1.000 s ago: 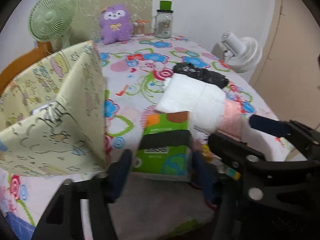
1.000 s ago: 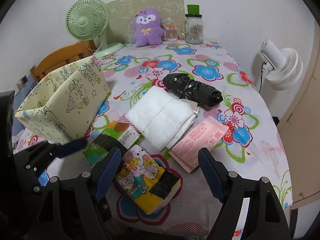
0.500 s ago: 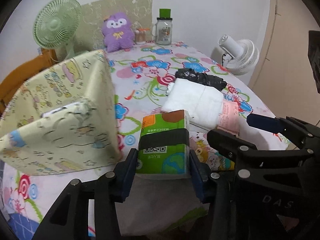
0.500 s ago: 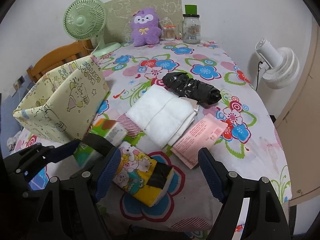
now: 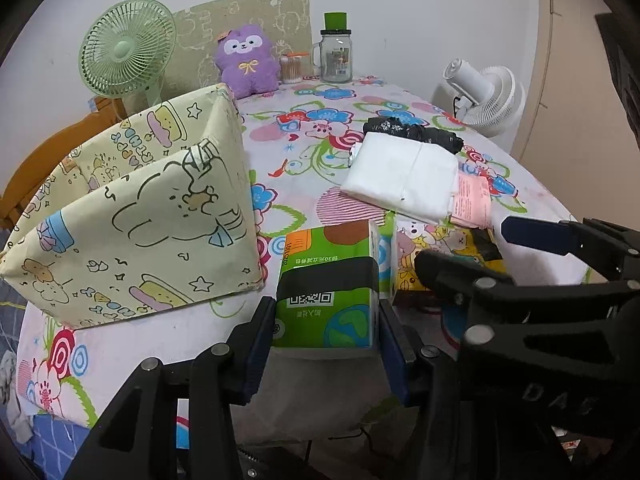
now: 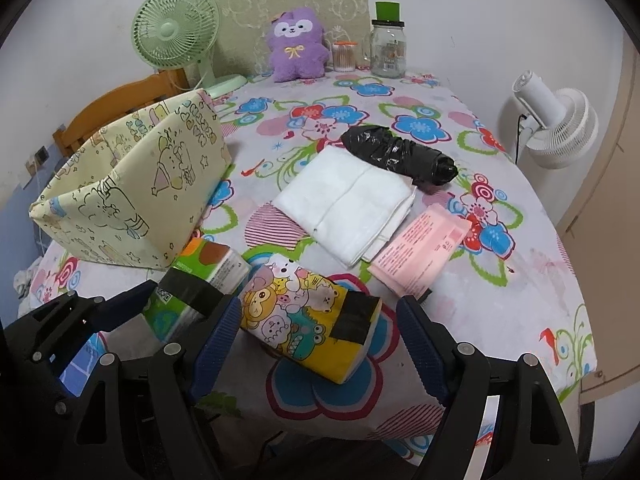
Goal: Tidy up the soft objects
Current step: 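Grasp the cartoon-print snack bag with the right tool while the left holds tissues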
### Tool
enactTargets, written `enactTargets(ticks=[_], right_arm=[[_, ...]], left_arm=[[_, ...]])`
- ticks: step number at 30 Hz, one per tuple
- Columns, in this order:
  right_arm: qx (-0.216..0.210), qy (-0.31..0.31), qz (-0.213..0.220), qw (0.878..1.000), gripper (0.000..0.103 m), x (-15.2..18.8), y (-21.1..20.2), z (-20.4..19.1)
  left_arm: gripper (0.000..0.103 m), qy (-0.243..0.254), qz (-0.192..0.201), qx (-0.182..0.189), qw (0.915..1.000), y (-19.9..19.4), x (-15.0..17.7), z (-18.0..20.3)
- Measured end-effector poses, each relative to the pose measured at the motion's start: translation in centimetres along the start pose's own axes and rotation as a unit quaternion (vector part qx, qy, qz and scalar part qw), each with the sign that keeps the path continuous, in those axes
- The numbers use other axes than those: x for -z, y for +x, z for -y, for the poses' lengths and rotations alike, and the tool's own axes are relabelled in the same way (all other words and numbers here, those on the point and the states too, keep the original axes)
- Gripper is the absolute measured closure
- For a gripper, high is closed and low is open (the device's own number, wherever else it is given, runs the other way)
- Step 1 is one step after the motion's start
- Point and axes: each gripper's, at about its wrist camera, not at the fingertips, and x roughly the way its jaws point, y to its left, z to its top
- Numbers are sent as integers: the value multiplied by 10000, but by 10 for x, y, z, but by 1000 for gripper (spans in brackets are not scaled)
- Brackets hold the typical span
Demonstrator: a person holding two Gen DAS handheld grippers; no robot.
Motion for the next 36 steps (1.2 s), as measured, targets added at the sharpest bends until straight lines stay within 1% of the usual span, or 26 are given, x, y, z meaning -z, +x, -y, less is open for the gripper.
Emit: enactTargets(ticks=[2, 8, 11, 14, 18, 21, 22, 23, 29, 33, 36], right_arm=[[67, -32, -56, 10000, 21, 1, 4, -3], [18, 124, -109, 9999, 21, 0, 17, -5], [91, 151, -50, 9998, 21, 0, 20, -5], [114, 252, -21, 9996, 21, 0, 23, -3], [114, 457, 69, 9989, 21, 1, 27, 3], [125, 482, 132, 9987, 21, 2, 27, 3], [103, 483, 139, 9987, 23, 2, 27, 3], [52, 498, 150, 9986, 29, 2, 27, 4], [-62, 542, 197, 9983, 42, 1, 23, 6], [20, 579, 316, 9978, 48, 1, 14, 8], [12, 636, 401, 9972, 49, 1, 8, 11]], left_arm=[[52, 13, 49, -12, 10000, 0, 0, 1], [51, 32, 80, -22, 10000, 5, -2, 3], [51, 70, 63, -46, 9999, 8, -3, 5], [51, -19, -29, -18, 10000, 12, -6, 5], [51, -53, -41, -96, 9999, 14, -7, 8], [51, -32, -19, -161, 9999, 15, -7, 12], [52, -28, -17, -175, 9998, 15, -7, 12], [52, -27, -17, -177, 9998, 15, -8, 12], [53, -46, -26, -120, 9999, 15, -10, 14], [53, -121, -33, -42, 9999, 13, -13, 14], [53, -128, 40, -21, 9999, 7, -15, 16]])
